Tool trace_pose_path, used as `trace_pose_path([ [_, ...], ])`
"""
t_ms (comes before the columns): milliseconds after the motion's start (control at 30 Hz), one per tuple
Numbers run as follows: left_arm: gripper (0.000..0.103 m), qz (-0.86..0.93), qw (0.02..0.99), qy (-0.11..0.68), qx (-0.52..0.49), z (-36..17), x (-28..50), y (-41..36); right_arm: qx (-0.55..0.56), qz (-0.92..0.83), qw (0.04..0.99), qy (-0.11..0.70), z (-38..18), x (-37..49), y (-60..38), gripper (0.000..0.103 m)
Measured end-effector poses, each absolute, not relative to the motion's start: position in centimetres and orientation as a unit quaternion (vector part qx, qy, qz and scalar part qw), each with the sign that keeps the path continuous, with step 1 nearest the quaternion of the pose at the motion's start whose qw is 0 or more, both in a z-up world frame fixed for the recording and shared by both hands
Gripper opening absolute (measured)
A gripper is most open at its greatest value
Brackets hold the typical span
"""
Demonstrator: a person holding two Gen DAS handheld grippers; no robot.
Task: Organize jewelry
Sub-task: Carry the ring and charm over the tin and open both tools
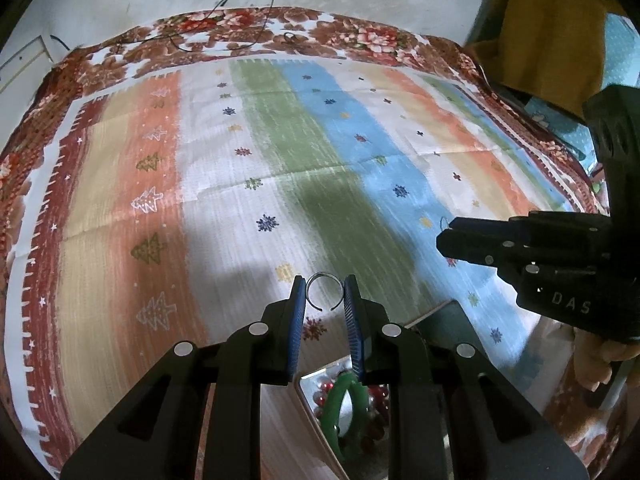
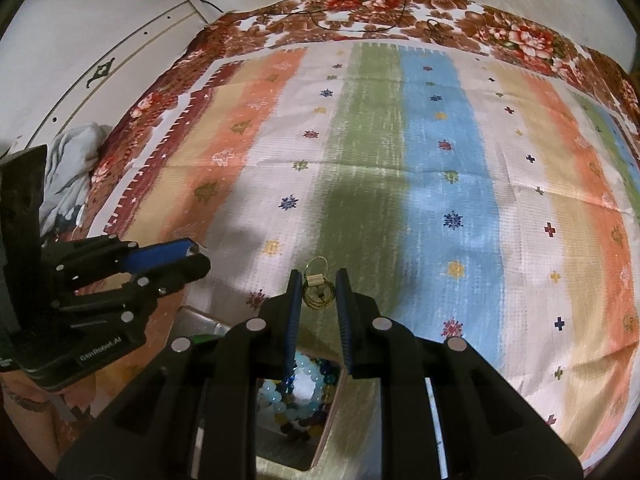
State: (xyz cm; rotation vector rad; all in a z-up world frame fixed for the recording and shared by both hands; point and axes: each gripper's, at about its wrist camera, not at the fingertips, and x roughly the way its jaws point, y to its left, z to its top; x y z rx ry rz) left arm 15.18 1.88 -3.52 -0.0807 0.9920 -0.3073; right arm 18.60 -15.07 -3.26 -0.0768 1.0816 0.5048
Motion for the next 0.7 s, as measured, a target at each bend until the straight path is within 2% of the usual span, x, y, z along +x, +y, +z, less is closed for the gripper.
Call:
trace_pose_path([
  [700,0.019,-0.161,0.877,0.451,-0.034,-2.2,10.4,1.4,-0.035,0.268,0.825,0.497,-2.3,13.9,-15.7,0.019],
])
